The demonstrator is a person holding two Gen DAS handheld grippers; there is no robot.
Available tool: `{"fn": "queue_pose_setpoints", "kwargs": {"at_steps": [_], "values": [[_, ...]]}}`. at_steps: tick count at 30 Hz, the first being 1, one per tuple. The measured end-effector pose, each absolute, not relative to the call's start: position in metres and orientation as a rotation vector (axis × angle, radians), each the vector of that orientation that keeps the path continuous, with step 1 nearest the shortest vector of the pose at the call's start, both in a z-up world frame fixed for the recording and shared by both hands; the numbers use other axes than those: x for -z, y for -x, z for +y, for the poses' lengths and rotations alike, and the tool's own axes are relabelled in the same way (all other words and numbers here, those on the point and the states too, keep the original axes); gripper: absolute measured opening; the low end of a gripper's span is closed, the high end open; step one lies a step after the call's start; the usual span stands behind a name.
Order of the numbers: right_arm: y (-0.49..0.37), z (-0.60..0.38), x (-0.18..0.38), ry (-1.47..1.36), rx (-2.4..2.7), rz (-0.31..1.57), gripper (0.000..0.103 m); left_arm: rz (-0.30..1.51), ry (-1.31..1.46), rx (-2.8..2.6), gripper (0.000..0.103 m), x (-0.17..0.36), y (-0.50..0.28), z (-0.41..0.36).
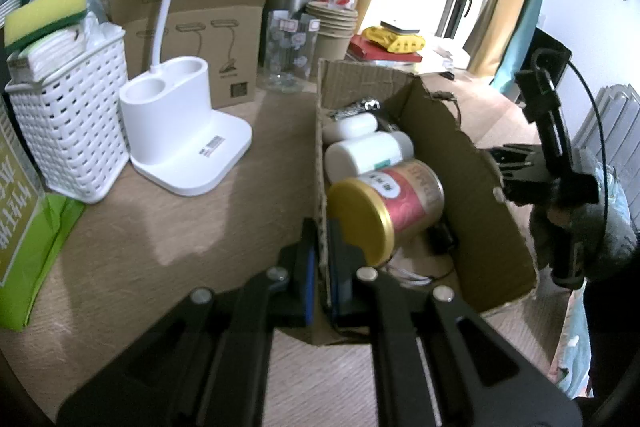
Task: Organize rigid objects
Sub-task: 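Move the right gripper to the white wall charger and grasp it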
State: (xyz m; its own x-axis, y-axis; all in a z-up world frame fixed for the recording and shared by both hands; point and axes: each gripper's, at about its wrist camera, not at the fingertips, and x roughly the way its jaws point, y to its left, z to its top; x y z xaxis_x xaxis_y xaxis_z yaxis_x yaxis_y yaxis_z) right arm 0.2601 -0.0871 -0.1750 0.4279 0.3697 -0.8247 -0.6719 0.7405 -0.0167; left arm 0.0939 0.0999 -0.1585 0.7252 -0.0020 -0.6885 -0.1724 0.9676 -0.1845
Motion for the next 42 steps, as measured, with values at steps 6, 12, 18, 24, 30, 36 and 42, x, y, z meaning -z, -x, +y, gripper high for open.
{"fn": "queue_pose_setpoints", "kwargs": {"at_steps": [6, 12, 18, 24, 30, 36, 42], "values": [[-0.261, -0.088, 0.176, 0.359, -0.673, 0.917, 0.052, 0.755, 0.244, -0.095, 0.006, 0.159, -0.094, 0.100], [-0.257, -0.096, 0.172, 0.335, -0.677, 0.901, 0.051, 0.755, 0.244, -0.095, 0.006, 0.159, -0.094, 0.100], [-0.253, -0.100, 0.167, 0.322, -0.676, 0.889, 0.051, 0.755, 0.243, -0.095, 0.006, 0.159, -0.093, 0.100], [-0.250, -0.109, 0.157, 0.287, -0.660, 0.849, 0.050, 0.755, 0.243, -0.095, 0.006, 0.159, -0.093, 0.100], [-0.245, -0.120, 0.142, 0.241, -0.648, 0.806, 0.050, 0.755, 0.243, -0.095, 0.006, 0.159, -0.093, 0.100], [-0.245, -0.126, 0.131, 0.231, -0.641, 0.788, 0.050, 0.755, 0.243, -0.095, 0.006, 0.159, -0.093, 0.100], [-0.241, -0.126, 0.117, 0.230, -0.641, 0.759, 0.050, 0.754, 0.243, -0.095, 0.006, 0.159, -0.093, 0.100]]}}
